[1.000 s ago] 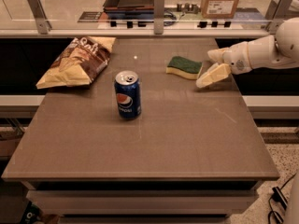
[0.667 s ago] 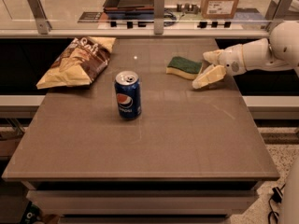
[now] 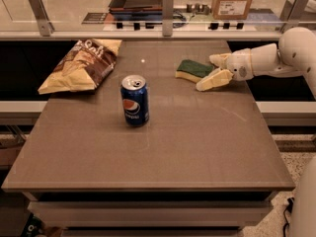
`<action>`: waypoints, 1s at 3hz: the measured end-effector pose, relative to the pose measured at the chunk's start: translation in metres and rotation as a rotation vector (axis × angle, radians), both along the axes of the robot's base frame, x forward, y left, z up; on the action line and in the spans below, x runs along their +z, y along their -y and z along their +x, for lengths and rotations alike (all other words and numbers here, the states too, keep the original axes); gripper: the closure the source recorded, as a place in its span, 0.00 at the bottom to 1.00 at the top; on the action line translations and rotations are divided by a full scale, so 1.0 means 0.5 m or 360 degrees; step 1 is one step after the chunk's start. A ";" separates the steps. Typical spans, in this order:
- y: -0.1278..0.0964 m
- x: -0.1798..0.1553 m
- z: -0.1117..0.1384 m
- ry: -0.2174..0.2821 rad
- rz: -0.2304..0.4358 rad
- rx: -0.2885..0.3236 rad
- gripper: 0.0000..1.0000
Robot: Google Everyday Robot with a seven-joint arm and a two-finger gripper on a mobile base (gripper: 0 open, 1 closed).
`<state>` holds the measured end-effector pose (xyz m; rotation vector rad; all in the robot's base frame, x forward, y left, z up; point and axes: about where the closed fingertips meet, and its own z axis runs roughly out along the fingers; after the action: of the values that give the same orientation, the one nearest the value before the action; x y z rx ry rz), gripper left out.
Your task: Pick sponge
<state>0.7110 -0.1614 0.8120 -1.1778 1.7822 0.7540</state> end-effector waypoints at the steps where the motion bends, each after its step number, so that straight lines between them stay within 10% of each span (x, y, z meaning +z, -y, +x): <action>1: -0.006 -0.003 0.001 -0.0004 0.0001 0.0007 0.41; 3: -0.006 0.006 0.001 -0.0004 0.0001 0.0008 0.87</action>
Offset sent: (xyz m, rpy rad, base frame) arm 0.0004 0.0027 -0.0013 0.0008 0.0021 0.0041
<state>0.7114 -0.1583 0.8152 -1.1814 1.7816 0.7594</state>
